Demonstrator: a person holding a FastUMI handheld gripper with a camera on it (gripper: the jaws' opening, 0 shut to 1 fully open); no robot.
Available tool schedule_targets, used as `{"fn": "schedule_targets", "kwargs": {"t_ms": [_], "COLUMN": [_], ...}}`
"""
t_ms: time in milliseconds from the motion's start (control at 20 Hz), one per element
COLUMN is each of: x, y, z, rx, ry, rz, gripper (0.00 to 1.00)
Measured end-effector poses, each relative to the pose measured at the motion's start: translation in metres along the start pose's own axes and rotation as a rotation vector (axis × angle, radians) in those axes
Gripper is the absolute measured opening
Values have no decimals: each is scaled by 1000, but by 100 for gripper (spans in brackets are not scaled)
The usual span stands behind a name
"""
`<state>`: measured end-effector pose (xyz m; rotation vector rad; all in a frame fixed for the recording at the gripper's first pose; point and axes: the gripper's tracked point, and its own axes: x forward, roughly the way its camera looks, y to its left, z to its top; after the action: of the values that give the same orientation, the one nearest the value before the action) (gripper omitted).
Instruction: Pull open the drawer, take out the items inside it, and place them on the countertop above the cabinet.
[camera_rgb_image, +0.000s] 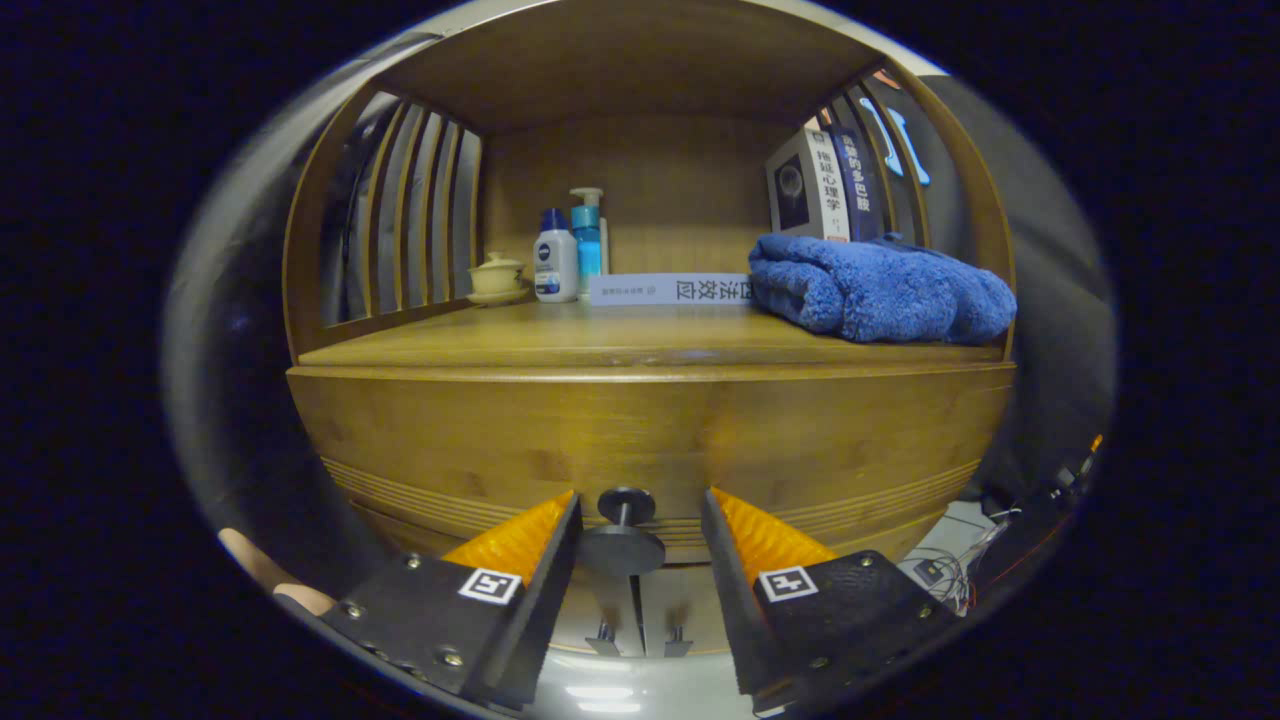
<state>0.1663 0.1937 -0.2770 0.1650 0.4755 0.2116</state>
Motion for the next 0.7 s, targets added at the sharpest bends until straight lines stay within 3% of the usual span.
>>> {"fn": "schedule_targets", "kwargs": {"t_ms": [50,150,550,700], "x": [2,5,4,0], "y": [4,2,0,0], "z": [-4,-4,-4,-8], "rx": [18,10,127,114], "ry": [9,4,31,36], "rz": [8,-5,-67,-83], "gripper": [68,44,37,37]}}
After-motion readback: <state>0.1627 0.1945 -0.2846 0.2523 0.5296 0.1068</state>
